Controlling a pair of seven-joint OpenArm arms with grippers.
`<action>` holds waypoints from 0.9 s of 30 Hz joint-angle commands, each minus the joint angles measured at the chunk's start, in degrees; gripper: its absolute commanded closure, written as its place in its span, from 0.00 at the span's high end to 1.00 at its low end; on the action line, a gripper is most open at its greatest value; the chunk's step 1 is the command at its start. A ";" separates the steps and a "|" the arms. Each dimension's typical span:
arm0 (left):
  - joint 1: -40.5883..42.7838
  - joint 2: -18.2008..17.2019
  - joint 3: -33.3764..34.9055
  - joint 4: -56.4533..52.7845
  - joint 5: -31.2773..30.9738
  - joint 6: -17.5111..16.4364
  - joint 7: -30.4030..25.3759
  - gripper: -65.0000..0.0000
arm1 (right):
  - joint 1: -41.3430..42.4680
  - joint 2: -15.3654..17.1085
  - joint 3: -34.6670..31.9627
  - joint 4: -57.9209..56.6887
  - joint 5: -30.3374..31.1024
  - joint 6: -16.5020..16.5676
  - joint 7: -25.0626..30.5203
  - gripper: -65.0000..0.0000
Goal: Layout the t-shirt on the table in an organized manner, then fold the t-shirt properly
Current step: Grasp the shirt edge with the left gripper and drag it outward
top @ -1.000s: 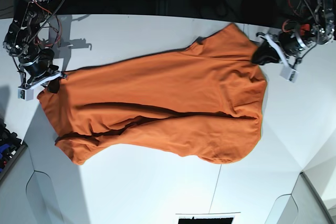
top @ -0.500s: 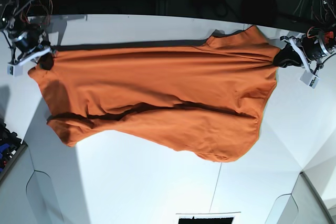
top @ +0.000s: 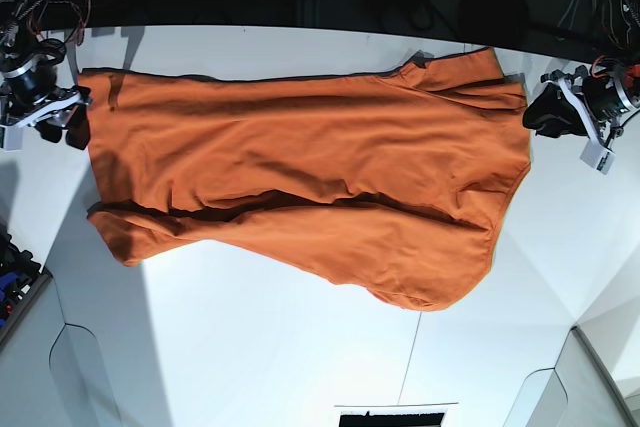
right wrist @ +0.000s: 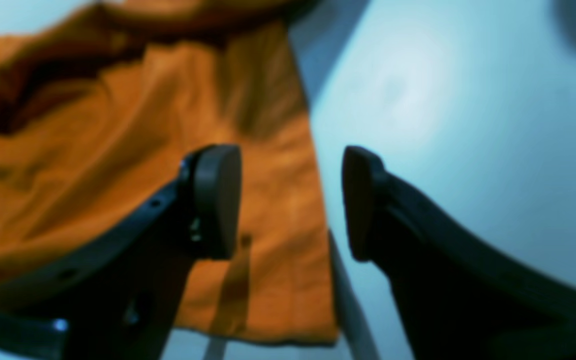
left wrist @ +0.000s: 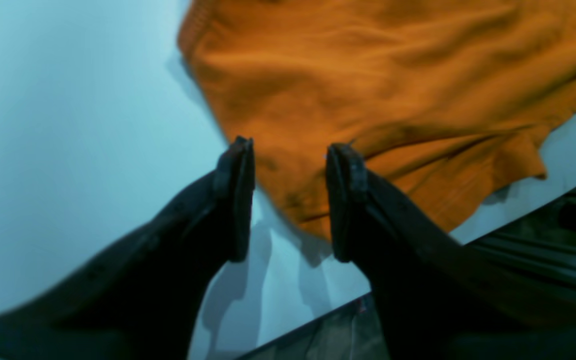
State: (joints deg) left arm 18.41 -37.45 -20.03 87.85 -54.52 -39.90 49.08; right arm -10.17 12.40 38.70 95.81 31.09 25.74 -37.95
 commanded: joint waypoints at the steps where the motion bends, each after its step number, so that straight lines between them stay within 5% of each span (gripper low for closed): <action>1: -0.31 -1.62 -0.68 0.98 -1.40 -0.10 -1.01 0.40 | 0.33 1.31 1.03 1.22 0.90 0.00 2.27 0.49; 7: -0.31 -1.75 -0.66 7.87 -5.07 -0.10 -1.01 0.40 | 6.34 1.57 0.70 0.72 -2.62 -2.05 6.27 0.49; 12: -0.33 1.86 1.79 16.13 -4.24 -0.10 -1.07 0.40 | 15.69 1.60 -3.02 -6.93 -7.98 -5.01 6.29 0.49; 16: -0.33 6.01 9.09 17.14 -1.05 -0.10 -1.97 0.40 | 23.12 1.66 -5.70 -17.64 -11.19 -5.09 6.67 0.49; 20: -0.48 10.34 16.37 17.14 5.35 -0.10 -5.07 0.40 | 28.06 2.19 -5.81 -26.49 -12.24 -9.25 8.83 0.49; 27: -3.17 15.32 22.51 17.11 10.71 -0.10 -6.64 0.40 | 32.00 1.81 -5.84 -35.91 -11.74 -8.79 9.53 0.49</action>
State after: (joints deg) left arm 15.62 -21.71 2.72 104.07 -42.94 -39.64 43.55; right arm 20.29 13.32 32.86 59.18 18.96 16.32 -29.19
